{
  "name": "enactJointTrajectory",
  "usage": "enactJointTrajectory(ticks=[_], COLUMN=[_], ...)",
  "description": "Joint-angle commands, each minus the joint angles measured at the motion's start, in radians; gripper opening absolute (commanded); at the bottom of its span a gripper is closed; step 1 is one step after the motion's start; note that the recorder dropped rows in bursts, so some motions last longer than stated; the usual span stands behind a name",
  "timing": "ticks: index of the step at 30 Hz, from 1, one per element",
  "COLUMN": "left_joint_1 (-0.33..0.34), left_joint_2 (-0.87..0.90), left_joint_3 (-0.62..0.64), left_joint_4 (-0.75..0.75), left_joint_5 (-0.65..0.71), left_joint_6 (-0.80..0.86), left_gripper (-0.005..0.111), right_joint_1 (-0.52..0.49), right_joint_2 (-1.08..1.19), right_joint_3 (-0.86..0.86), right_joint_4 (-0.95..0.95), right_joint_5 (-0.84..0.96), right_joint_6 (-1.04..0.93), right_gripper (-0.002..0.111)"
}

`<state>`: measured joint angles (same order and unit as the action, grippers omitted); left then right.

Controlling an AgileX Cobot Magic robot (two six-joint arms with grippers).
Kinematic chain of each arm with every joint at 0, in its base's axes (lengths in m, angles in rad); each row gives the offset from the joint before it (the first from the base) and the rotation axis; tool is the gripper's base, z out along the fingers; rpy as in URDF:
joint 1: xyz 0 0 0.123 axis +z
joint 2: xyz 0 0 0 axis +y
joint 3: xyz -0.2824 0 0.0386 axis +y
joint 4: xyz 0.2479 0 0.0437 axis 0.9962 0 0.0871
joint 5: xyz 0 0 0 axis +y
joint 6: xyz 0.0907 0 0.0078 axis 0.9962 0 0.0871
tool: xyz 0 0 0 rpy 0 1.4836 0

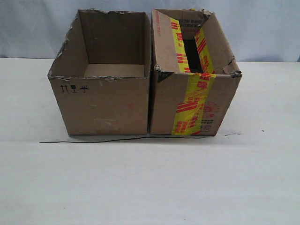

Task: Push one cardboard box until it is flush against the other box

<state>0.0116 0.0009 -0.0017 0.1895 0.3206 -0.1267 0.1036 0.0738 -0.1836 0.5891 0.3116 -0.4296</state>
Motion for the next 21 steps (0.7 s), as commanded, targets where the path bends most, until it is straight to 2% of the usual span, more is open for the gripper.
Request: enactJointTrajectory(ticks=[1,11,21], left_joint_1=[-0.001,-0.001,-0.001], left_joint_2=[-0.001,-0.001,-0.001], left_joint_3=[0.002,0.002,0.002], left_joint_4=[0.005,0.005,0.005], left_joint_5=[-0.016,-0.016,-0.016], left_joint_6=[-0.005,-0.005,-0.005], left_gripper=[0.0,0.0,0.0], right_joint_1=[0.003,0.003,0.003], right_joint_2=[-0.002,-0.002,-0.002], right_joint_3=[0.004,0.004,0.048], right_joint_4=[0.011,-0.003,-0.153], right_joint_5=[-0.022,-0.024,-0.015], right_joint_6=[-0.01,-0.033,-0.053], right_gripper=[0.0,0.0,0.0])
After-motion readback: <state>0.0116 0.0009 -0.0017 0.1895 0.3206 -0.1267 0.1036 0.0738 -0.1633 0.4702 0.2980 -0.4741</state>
